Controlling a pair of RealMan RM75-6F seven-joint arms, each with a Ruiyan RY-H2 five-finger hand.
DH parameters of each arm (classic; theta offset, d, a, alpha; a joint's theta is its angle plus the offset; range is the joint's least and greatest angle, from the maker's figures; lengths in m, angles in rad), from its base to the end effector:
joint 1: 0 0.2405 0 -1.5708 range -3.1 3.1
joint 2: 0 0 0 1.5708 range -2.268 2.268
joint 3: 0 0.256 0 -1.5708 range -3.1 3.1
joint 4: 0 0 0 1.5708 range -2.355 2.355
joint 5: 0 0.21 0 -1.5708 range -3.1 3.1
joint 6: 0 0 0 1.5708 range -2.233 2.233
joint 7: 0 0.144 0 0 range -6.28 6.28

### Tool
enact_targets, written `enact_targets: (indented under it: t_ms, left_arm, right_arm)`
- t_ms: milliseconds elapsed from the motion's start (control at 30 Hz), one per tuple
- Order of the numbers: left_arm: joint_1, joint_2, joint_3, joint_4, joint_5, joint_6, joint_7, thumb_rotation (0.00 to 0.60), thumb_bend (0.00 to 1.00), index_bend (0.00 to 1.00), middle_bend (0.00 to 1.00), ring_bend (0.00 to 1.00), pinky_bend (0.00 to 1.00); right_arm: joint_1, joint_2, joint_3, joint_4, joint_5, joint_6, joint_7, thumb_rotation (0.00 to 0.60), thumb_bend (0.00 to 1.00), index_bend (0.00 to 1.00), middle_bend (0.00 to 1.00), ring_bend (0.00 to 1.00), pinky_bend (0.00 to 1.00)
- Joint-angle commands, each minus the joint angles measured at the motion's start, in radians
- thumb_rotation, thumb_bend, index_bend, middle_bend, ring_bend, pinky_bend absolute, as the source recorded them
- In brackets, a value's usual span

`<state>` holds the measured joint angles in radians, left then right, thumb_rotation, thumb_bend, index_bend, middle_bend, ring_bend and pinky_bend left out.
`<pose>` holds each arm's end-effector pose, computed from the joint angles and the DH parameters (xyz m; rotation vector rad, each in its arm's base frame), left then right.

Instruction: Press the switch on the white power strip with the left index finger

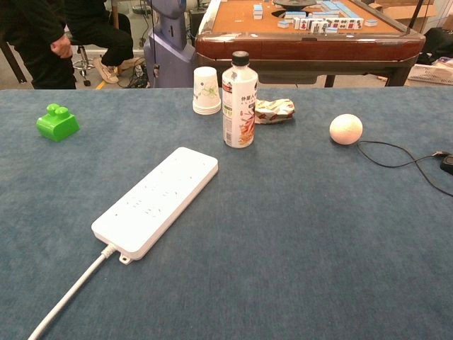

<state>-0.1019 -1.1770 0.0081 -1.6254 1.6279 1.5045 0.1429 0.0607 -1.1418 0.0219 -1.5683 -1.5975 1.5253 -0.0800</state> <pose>-0.2862 0.1717 0.1279 -1.5478 -0.8036 -0.9132 -0.3090 -0.1676 0.1516 1.4764 -0.7909 0.8705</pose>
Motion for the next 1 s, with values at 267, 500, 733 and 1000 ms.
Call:
enact_targets:
  t_ms: [267,500,733,1000]
  left_arm:
    - [-0.010,-0.004,0.004,-0.009,0.025,0.000,-0.003,0.600,0.23,0.44,0.85,0.87,1.00]
    - [-0.061,0.059,0.032,-0.079,0.084,-0.067,-0.091,0.600,0.36,0.39,1.00,1.00,1.00]
    - [-0.162,0.163,0.065,-0.172,0.172,-0.191,-0.179,0.600,0.56,0.33,1.00,1.00,1.00]
    - [-0.260,0.216,0.068,-0.272,0.189,-0.349,-0.110,0.600,0.59,0.31,1.00,1.00,1.00]
  right_arm:
    - [-0.004,0.006,-0.006,-0.001,-0.025,0.020,0.042,0.600,0.03,0.22,0.36,0.36,0.60]
    - [-0.013,0.010,-0.003,0.003,-0.036,0.049,0.080,0.600,0.03,0.24,0.37,0.36,0.60]
    - [-0.015,0.010,-0.005,0.001,-0.046,0.056,0.077,0.600,0.03,0.24,0.37,0.36,0.60]
    - [-0.018,0.012,-0.004,0.000,-0.046,0.061,0.084,0.600,0.03,0.24,0.37,0.36,0.60]
